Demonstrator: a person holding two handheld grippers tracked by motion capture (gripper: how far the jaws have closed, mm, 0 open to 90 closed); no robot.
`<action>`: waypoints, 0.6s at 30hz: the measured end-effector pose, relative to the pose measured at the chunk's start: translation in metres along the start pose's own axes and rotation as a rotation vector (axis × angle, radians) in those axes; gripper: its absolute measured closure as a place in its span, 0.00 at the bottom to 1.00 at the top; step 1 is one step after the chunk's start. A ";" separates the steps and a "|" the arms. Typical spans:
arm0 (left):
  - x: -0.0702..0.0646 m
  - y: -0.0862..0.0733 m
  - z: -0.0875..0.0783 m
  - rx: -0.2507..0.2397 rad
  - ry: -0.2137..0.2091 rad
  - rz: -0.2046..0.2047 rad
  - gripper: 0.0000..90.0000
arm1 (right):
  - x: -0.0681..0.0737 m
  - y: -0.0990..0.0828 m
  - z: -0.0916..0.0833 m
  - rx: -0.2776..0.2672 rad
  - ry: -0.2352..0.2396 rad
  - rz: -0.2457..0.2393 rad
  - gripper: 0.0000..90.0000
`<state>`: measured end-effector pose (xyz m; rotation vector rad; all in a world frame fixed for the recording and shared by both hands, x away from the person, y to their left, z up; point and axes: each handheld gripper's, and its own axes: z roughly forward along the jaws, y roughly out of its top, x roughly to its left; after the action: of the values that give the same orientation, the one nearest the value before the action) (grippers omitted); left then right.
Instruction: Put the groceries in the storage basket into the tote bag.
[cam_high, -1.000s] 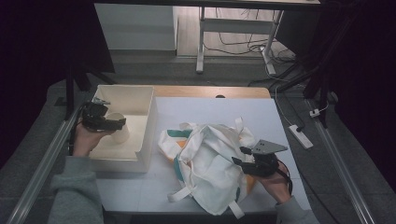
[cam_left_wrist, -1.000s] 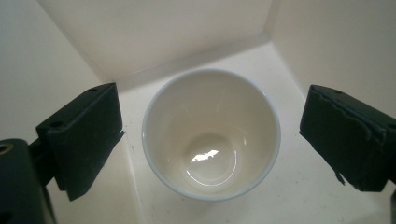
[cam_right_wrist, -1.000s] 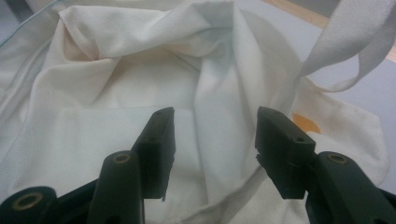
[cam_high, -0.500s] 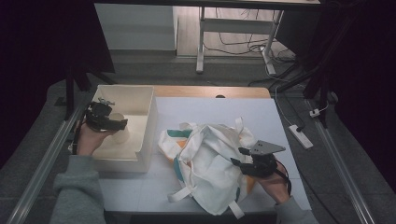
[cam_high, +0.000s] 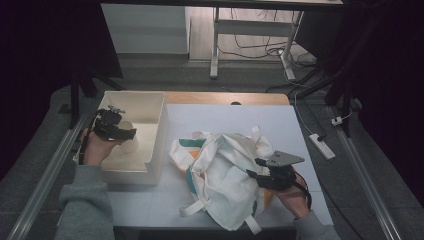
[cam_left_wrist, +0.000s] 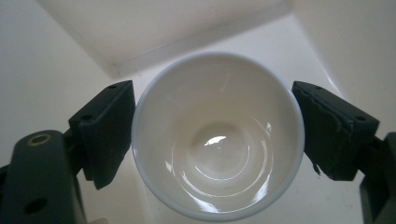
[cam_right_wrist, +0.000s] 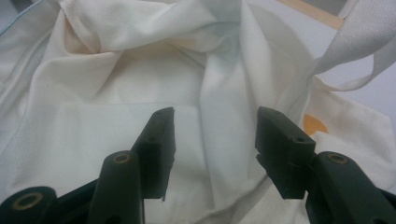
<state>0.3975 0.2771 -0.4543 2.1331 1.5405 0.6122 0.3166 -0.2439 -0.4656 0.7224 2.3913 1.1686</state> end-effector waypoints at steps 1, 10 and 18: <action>0.000 0.000 0.000 0.004 0.000 0.003 0.20 | 0.000 0.000 0.000 0.000 -0.001 -0.001 0.54; -0.002 0.002 0.003 0.032 0.015 0.027 0.19 | 0.000 -0.001 0.001 0.005 0.000 -0.003 0.54; 0.002 0.004 0.013 0.034 -0.077 -0.016 0.21 | 0.001 -0.001 0.001 0.007 -0.004 -0.007 0.54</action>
<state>0.4081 0.2766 -0.4622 2.1411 1.5353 0.4966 0.3164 -0.2428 -0.4670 0.7172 2.3938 1.1562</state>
